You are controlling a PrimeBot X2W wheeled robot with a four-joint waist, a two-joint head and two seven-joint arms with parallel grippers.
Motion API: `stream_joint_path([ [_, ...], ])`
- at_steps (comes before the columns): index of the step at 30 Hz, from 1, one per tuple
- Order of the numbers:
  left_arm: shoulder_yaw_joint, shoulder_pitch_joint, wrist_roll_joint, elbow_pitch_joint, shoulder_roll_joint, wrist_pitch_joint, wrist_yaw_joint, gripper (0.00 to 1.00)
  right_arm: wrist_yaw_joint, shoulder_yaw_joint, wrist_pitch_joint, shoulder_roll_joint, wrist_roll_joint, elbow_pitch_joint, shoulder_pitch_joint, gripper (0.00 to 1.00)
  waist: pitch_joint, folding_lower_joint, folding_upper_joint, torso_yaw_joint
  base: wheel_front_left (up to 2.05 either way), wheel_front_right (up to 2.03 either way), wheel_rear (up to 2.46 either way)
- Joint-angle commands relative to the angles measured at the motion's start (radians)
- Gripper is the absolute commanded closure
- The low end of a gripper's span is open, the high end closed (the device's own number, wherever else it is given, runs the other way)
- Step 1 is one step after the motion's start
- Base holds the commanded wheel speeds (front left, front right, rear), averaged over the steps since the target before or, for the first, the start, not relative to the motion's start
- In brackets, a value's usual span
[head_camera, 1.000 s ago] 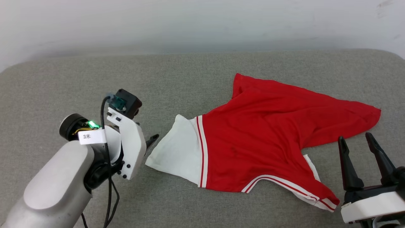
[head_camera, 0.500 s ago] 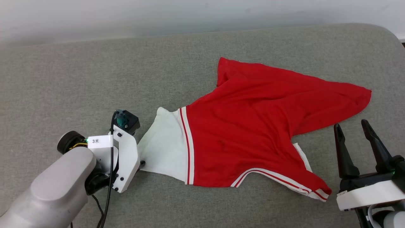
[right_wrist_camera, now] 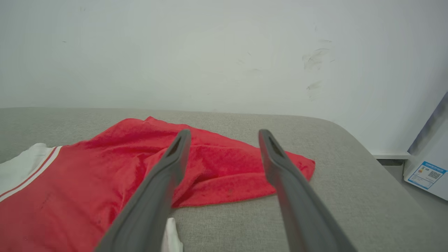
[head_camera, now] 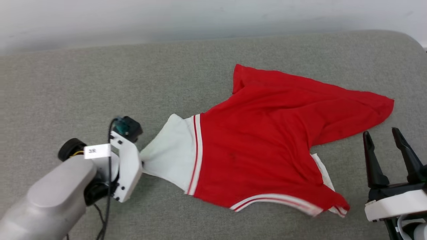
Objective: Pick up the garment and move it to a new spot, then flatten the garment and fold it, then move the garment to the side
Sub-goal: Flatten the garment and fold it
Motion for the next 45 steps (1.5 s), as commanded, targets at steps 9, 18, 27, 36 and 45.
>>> stream_joint_path([
  [9,0.091,0.046,-0.054,0.007,0.124,-0.128,0.037,1.00,-0.001,-0.037,0.039,-0.035,0.009,0.001,0.055,0.00,-0.065,-0.0001,0.0000,0.062,0.00,0.00,0.00],
  [18,0.151,0.148,-0.113,0.000,0.237,-0.181,0.110,1.00,-0.001,-0.035,0.113,-0.082,0.015,-0.046,0.049,0.00,-0.089,-0.0001,0.0000,0.080,0.00,0.00,0.00],
  [27,0.167,0.262,-0.171,0.107,0.252,-0.227,0.146,1.00,-0.001,-0.016,0.196,-0.104,0.026,-0.093,0.081,0.00,-0.091,-0.0001,0.0000,0.077,0.00,0.00,0.00],
  [36,0.172,0.264,-0.165,0.167,0.209,-0.297,0.151,0.00,-0.001,0.029,0.267,-0.128,0.045,-0.148,0.083,0.00,-0.090,-0.0001,0.0000,0.088,0.00,0.00,0.00],
  [45,0.201,0.252,-0.098,0.152,0.169,-0.537,0.210,0.00,-0.001,0.140,0.360,-0.208,0.087,-0.223,0.061,0.00,-0.120,-0.0001,0.0000,0.106,0.00,0.00,0.00],
])
